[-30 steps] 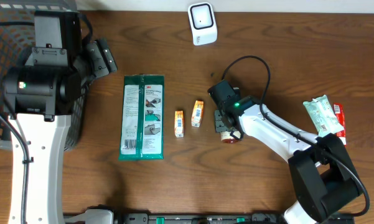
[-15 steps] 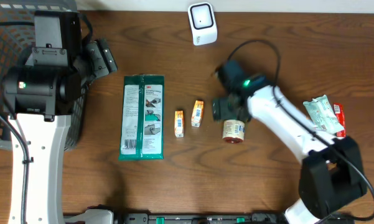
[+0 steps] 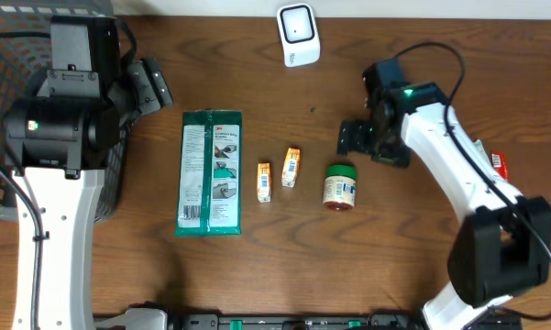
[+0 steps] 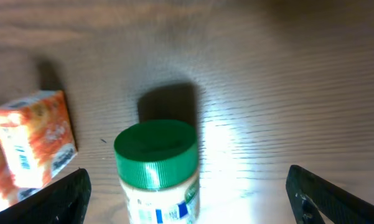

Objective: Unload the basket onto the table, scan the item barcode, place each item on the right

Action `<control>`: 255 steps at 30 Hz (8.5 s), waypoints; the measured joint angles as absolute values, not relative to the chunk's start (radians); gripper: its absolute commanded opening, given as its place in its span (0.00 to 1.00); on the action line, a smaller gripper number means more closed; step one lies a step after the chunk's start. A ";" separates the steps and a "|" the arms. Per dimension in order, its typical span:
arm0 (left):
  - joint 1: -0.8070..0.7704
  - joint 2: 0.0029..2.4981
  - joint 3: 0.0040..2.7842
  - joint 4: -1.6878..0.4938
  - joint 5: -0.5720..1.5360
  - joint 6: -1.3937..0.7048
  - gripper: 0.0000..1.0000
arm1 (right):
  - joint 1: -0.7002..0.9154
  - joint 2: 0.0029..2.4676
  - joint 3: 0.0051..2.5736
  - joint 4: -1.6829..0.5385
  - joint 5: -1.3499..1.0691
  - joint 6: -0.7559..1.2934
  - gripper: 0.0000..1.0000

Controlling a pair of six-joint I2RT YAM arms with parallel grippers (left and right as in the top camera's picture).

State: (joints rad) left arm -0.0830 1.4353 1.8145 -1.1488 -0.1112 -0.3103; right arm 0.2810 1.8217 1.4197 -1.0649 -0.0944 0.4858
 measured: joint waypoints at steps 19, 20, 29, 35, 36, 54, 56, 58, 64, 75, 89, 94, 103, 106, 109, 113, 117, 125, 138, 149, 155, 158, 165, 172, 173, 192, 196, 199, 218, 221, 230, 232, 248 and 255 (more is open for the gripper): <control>-0.083 1.435 1.814 -1.149 -0.111 -0.310 0.86 | 0.348 1.931 1.350 -0.950 -0.128 0.498 0.81; -0.083 1.435 1.814 -1.149 -0.111 -0.310 0.86 | 0.348 1.931 1.346 -0.946 -0.123 0.501 0.80; -0.083 1.435 1.814 -1.149 -0.111 -0.310 0.86 | 0.348 1.937 1.306 -0.907 -0.110 0.520 0.78; -0.083 1.435 1.814 -1.149 -0.111 -0.310 0.86 | 0.348 1.937 1.306 -0.895 -0.108 0.524 0.74; -0.083 1.435 1.814 -1.149 -0.111 -0.310 0.86 | 0.348 1.937 1.306 -0.895 -0.108 0.523 0.73; -0.083 1.435 1.814 -1.149 -0.111 -0.310 0.86 | 0.348 1.937 1.310 -0.918 -0.107 0.521 0.50; -0.083 1.435 1.814 -1.149 -0.111 -0.310 0.86 | 0.348 1.938 1.325 -0.947 -0.106 0.514 0.49; -0.083 1.435 1.814 -1.149 -0.111 -0.310 0.86 | 0.348 1.938 1.358 -0.986 -0.104 0.505 0.47; -0.083 1.435 1.814 -1.149 -0.111 -0.310 0.86 | 0.348 1.930 1.483 -1.044 -0.067 0.483 0.47; -0.083 1.435 1.814 -1.149 -0.111 -0.310 0.86 | 0.353 1.905 1.491 -1.049 0.073 0.477 0.47; -0.083 1.435 1.814 -1.149 -0.111 -0.310 0.86 | 0.409 1.903 1.489 -1.053 0.101 0.474 0.88; -0.083 1.435 1.814 -1.149 -0.111 -0.310 0.86 | 0.409 1.900 1.489 -1.066 0.109 0.464 0.96; -0.083 1.435 1.814 -1.148 -0.111 -0.310 0.86 | 0.377 1.900 1.509 -1.094 -0.052 0.414 0.98; -0.083 1.435 1.814 -1.149 -0.111 -0.310 0.86 | 0.339 1.899 1.537 -1.093 -0.118 0.407 0.98; -0.083 1.435 1.814 -1.148 -0.111 -0.310 0.86 | 0.301 1.896 1.542 -1.108 -0.153 0.405 0.99; -0.083 1.435 1.814 -1.149 -0.111 -0.310 0.86 | 0.283 1.895 1.539 -1.108 -0.170 0.406 0.99; -0.083 1.435 1.814 -1.148 -0.111 -0.310 0.86 | 0.294 1.895 1.510 -1.098 -0.181 0.448 0.99; -0.083 1.435 1.814 -1.149 -0.111 -0.310 0.86 | 0.298 1.895 1.397 -1.008 -0.175 0.508 0.99; -0.083 1.435 1.814 -1.149 -0.111 -0.310 0.86 | 0.336 1.895 1.267 -0.834 -0.151 0.530 0.88; -0.083 1.435 1.814 -1.149 -0.111 -0.310 0.86 | 0.358 1.895 1.267 -0.886 0.020 0.366 0.79; -0.083 1.435 1.814 -1.149 -0.111 -0.310 0.86 | 0.358 1.895 1.267 -0.884 0.047 0.298 0.78; -0.083 1.435 1.814 -1.149 -0.111 -0.310 0.86 | 0.358 1.895 1.267 -0.884 0.050 0.285 0.79; -0.083 1.435 1.814 -1.149 -0.111 -0.310 0.86 | 0.358 1.895 1.275 -0.913 0.060 0.254 0.97; -0.083 1.435 1.814 -1.149 -0.111 -0.310 0.86 | 0.358 1.895 1.451 -1.069 0.062 0.225 0.99; -0.083 1.435 1.814 -1.149 -0.111 -0.310 0.86 | 0.358 1.894 1.474 -1.074 0.062 0.224 0.99; -0.083 1.435 1.814 -1.148 -0.111 -0.310 0.86 | 0.358 1.888 1.497 -1.092 0.048 0.216 0.82; -0.083 1.435 1.814 -1.149 -0.111 -0.310 0.86 | 0.358 1.888 1.495 -1.089 0.048 0.221 0.82; -0.083 1.435 1.814 -1.149 -0.111 -0.310 0.86 | 0.358 1.888 1.487 -1.084 0.048 0.229 0.82; -0.083 1.435 1.814 -1.149 -0.111 -0.310 0.86 | 0.358 1.888 1.311 -0.935 0.036 0.304 0.74; -0.083 1.435 1.814 -1.149 -0.111 -0.310 0.86 | 0.358 1.888 1.296 -0.902 0.033 0.307 0.72; -0.083 1.435 1.814 -1.148 -0.111 -0.310 0.86 | 0.358 1.888 1.250 -0.854 0.023 0.308 0.71; -0.083 1.435 1.814 -1.149 -0.111 -0.310 0.86 | 0.358 1.888 1.248 -0.850 0.023 0.308 0.70; -0.083 1.435 1.814 -1.149 -0.111 -0.310 0.86 | 0.358 1.888 1.248 -0.839 0.023 0.308 0.66; -0.083 1.435 1.814 -1.148 -0.111 -0.310 0.86 | 0.358 1.884 1.238 -0.823 0.023 0.307 0.65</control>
State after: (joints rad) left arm -0.0830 1.4353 1.8145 -1.1484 -0.1112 -0.3103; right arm 0.3576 1.8843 1.2385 -0.8227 0.0227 0.3073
